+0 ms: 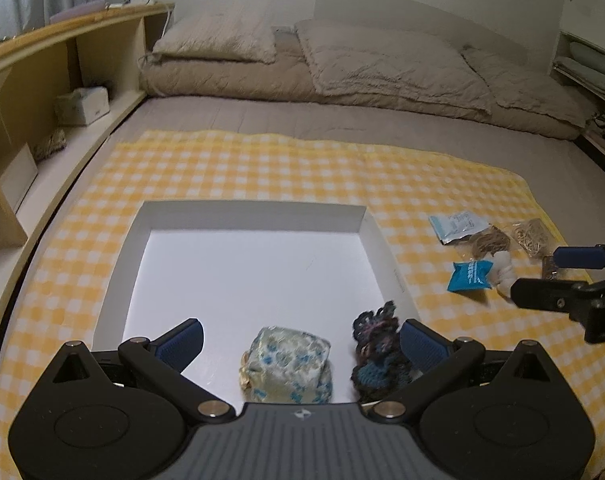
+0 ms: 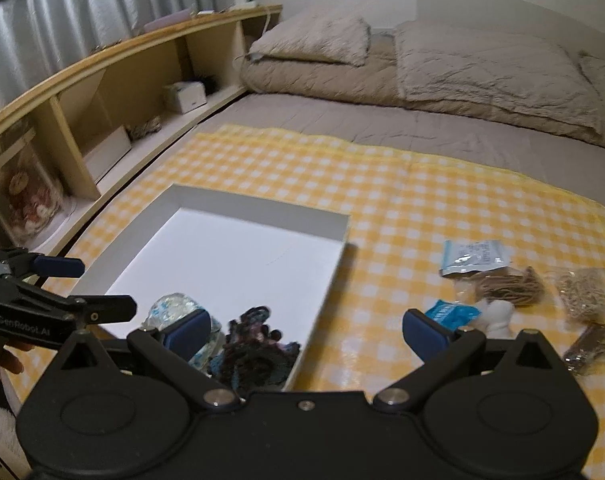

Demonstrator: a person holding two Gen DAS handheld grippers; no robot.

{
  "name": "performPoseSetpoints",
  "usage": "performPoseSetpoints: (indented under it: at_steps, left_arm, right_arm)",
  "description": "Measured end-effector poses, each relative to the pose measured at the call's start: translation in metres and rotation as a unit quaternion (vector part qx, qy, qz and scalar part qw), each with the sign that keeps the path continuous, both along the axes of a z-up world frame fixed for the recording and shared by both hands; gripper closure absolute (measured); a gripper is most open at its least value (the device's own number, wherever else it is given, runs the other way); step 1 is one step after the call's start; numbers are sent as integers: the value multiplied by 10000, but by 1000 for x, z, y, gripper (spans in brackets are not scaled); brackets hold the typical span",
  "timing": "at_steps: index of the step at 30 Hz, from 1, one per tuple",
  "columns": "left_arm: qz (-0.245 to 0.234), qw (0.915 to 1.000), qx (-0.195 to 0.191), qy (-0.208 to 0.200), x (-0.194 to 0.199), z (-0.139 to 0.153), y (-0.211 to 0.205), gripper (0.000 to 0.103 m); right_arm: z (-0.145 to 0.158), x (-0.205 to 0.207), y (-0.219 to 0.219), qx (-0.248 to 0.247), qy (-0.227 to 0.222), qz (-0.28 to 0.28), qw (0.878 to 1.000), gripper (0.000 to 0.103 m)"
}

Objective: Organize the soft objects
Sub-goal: 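Open both tools to release the pouch and toy inside the box, then move both tools back over the remaining items on the cloth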

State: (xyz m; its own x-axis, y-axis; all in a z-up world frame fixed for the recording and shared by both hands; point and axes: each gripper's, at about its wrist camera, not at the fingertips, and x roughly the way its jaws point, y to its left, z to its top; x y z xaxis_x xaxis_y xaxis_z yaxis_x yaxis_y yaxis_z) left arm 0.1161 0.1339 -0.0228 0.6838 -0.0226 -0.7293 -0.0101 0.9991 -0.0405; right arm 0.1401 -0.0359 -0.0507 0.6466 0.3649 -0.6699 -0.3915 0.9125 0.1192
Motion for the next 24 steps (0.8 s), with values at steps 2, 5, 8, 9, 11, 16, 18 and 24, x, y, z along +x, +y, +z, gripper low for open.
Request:
performPoseSetpoints:
  at_steps: [2, 5, 8, 9, 11, 16, 18, 24]
  left_arm:
    - [-35, 10000, 55, -44, 2, 2, -6, 0]
    - [-95, 9999, 59, -82, 7, 4, -15, 0]
    - [-143, 9998, 16, -154, 12, 7, -25, 0]
    - [-167, 9997, -8, -194, 13, 8, -29, 0]
    - [-217, 9994, -56, -267, 17, 11, -38, 0]
    - [-406, 9982, -122, -417, 28, 14, -68, 0]
    - [-471, 9978, -175, -439, 33, 14, -79, 0]
    - [-648, 9964, -23, -554, 48, 6, -112, 0]
  right_arm:
    - [3, -1, -10, 27, -54, -114, 9999, 0]
    - [7, -1, -25, 74, -121, -290, 9995, 0]
    - [10, -1, -40, 130, -166, -465, 9987, 0]
    - [11, -1, -45, 142, -184, -516, 9984, 0]
    - [13, -1, -56, 180, -225, -645, 9975, 0]
    - [17, 0, -84, 285, -296, -1012, 9940, 0]
    - [17, 0, -94, 302, -310, -1137, 9926, 0]
    - [14, 3, -124, 311, -320, -1523, 9873, 0]
